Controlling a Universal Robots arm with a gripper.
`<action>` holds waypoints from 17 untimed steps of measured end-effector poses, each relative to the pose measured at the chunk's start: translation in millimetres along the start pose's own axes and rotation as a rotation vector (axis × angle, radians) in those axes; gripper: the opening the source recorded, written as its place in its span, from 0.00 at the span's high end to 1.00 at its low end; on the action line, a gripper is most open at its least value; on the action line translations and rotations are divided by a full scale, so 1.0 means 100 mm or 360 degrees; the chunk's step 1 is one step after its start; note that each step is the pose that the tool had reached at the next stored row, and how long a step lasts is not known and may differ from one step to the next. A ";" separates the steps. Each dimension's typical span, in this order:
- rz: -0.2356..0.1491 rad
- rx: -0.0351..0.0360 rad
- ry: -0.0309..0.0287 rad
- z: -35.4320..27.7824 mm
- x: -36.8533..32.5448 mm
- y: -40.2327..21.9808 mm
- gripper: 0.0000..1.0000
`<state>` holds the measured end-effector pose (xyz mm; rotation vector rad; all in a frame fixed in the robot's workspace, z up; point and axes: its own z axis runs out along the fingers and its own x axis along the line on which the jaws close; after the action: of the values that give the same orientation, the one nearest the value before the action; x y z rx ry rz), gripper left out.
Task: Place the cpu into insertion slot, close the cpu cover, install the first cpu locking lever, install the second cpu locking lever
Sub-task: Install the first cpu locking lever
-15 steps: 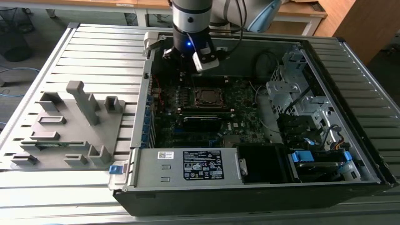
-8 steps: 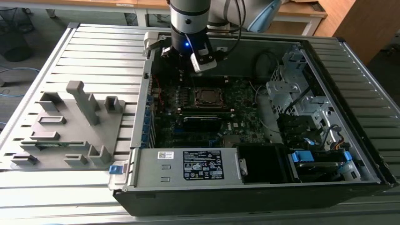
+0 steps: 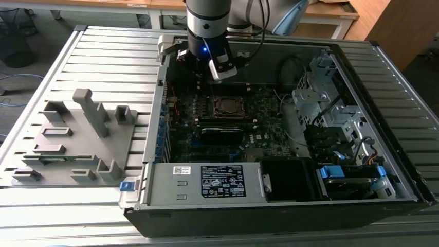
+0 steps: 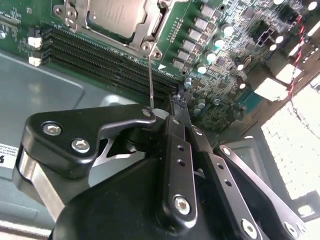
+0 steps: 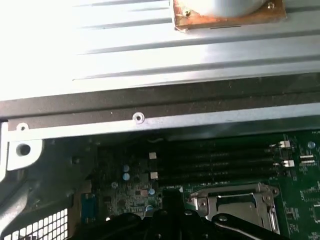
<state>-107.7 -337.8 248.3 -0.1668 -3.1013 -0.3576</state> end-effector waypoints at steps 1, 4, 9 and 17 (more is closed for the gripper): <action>0.0000 -0.0007 0.00008 0.000 0.000 0.000 0.89; 0.0000 -0.0050 0.00055 -0.001 -0.001 -0.004 0.89; 0.0000 -0.0064 0.00070 -0.001 -0.011 -0.004 0.89; 0.0000 -0.0064 0.00068 -0.001 -0.176 0.013 0.89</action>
<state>-90.1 -338.3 248.1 -0.1660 -3.0915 -0.4197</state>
